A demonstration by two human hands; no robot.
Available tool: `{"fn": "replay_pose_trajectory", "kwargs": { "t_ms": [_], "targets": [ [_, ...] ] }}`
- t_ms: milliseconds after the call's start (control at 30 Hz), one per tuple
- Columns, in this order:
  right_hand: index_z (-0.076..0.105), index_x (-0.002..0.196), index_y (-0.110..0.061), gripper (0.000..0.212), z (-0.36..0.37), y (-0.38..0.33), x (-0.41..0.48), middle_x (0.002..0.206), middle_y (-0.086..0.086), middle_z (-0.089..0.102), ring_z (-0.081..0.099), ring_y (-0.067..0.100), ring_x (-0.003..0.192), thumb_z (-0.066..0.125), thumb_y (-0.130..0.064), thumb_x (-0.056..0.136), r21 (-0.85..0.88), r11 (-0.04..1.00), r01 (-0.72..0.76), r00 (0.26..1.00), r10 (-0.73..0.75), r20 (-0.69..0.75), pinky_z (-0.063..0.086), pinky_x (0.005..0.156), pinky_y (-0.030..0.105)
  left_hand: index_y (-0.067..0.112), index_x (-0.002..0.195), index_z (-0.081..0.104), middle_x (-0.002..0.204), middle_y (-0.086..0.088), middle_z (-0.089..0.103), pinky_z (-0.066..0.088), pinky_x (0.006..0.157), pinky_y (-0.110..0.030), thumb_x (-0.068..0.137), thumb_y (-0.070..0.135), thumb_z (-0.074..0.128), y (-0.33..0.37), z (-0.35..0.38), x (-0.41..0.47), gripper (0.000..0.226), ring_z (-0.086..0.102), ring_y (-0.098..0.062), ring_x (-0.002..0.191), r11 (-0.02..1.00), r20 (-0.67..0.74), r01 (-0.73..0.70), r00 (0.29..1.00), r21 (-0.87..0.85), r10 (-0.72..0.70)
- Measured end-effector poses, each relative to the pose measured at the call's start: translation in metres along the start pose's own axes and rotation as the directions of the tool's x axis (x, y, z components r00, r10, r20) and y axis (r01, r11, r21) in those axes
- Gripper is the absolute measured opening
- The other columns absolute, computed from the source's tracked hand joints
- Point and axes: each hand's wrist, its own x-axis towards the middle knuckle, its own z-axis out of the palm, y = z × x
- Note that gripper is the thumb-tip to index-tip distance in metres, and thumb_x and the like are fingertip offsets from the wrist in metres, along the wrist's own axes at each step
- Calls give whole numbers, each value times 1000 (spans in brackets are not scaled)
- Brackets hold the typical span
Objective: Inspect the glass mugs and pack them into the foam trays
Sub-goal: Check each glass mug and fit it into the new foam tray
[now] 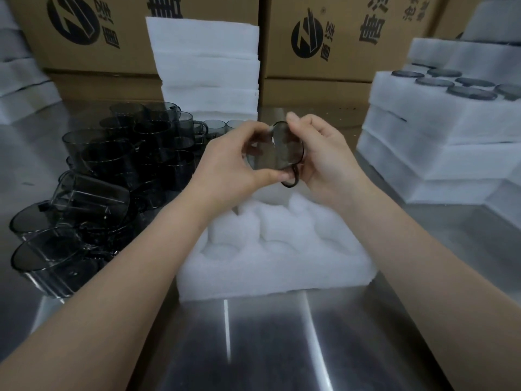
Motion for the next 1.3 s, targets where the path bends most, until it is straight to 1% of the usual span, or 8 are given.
{"fn": "replay_pose_trajectory", "kwargs": {
  "t_ms": [133,233,400,600,700,867,1000,1300],
  "targets": [
    [56,125,3,36,-6,-2,3,111,24,54,50,30,77,49,-18,97,105,990,-98,985,81,150,46,49,25,22,115,62,101,15,66,48,91,-21,68,28,86,-2,-1,1,53,62,0,95,998,-56,14,998,-60,-18],
    [46,138,3,52,-7,-1,4,124,23,51,42,33,105,50,-13,89,142,985,-96,959,53,277,47,63,21,26,110,61,96,18,65,49,85,-18,68,34,78,-1,-2,1,46,63,1,90,996,-77,16,997,-85,-23],
    [60,108,-7,32,-8,4,5,96,11,64,59,22,76,67,-7,76,109,991,-72,970,44,240,44,54,23,28,111,61,102,14,66,50,88,-24,66,36,77,-1,-1,-1,48,63,-6,96,998,-43,38,998,-52,-40],
    [51,75,-13,24,1,7,4,62,4,56,44,19,44,68,-19,90,-116,990,79,997,-80,-4,33,37,23,25,113,62,95,18,62,46,82,-19,69,37,84,-4,0,1,50,57,2,88,997,31,3,1000,82,-5],
    [48,70,-12,32,2,5,4,67,11,49,43,20,45,56,-24,99,-117,990,84,994,-92,-64,34,37,23,28,108,61,93,22,61,45,84,-18,67,40,85,-3,1,1,50,57,4,91,996,30,-5,1000,84,2],
    [59,100,-7,16,2,3,4,92,20,57,54,24,71,47,-16,103,12,997,78,996,-78,-37,50,54,30,30,108,60,98,19,66,52,89,-27,61,41,85,-5,0,4,54,63,4,91,996,-159,88,983,-20,-90],
    [54,80,-12,24,2,10,7,87,13,61,59,22,75,53,-25,100,-200,979,49,999,-44,27,52,70,32,23,108,59,104,7,69,53,90,-41,62,42,80,-6,-4,5,53,68,-11,96,983,-248,104,958,-154,-141],
    [57,71,-18,28,-3,12,5,63,-1,56,52,15,52,52,-34,93,-269,954,130,976,-76,202,44,52,25,33,123,51,119,9,64,48,100,-45,64,45,80,-9,-4,3,67,62,-13,113,968,-138,53,986,-245,-89]
  ]
}}
